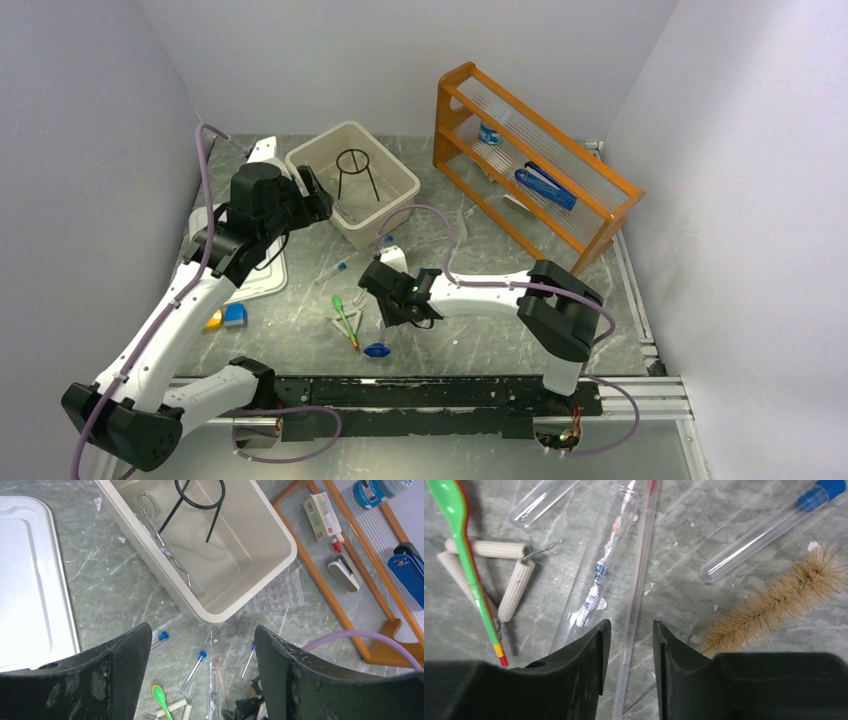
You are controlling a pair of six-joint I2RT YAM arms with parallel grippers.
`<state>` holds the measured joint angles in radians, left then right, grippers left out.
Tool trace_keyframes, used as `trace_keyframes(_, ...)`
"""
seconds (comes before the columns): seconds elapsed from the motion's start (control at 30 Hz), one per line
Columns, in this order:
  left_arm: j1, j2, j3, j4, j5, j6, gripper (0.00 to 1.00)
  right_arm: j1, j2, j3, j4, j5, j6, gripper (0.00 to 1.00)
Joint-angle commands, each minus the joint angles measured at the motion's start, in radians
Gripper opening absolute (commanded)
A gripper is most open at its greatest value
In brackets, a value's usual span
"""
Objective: Organize the chemistry lab equipment
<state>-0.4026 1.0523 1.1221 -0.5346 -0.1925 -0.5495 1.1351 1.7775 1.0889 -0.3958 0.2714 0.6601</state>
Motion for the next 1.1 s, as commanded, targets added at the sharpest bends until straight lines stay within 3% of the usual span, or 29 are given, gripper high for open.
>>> trace_keyframes(0.0,0.005,-0.028,-0.011,0.041,0.055,0.037,0.8,0.012,0.054,0.05,-0.085,0.053,0.051,0.37)
trace_keyframes(0.23,0.007,-0.034,-0.007,0.018,0.05,0.037,0.8,0.023,0.109,0.089,-0.118,0.063,0.053,0.24)
trace_keyframes(0.33,0.007,-0.042,-0.007,0.018,0.047,0.036,0.8,0.023,0.122,0.099,-0.127,0.073,0.052,0.11)
trace_keyframes(0.37,0.007,-0.045,-0.006,0.018,0.043,0.036,0.8,0.024,0.122,0.108,-0.138,0.084,0.05,0.02)
trace_keyframes(0.4,0.007,-0.047,-0.005,0.018,0.04,0.037,0.8,0.026,0.121,0.121,-0.154,0.096,0.048,0.0)
trace_keyframes(0.7,0.007,-0.05,-0.008,0.054,0.052,0.013,0.8,0.028,-0.076,0.127,-0.148,0.188,0.039,0.0)
trace_keyframes(0.83,0.007,-0.044,-0.014,0.096,0.113,0.004,0.82,0.015,-0.199,0.062,-0.026,0.193,0.01,0.0)
trace_keyframes(1.07,0.007,-0.045,-0.059,0.238,0.346,-0.02,0.91,-0.125,-0.427,-0.067,0.288,0.014,-0.063,0.0)
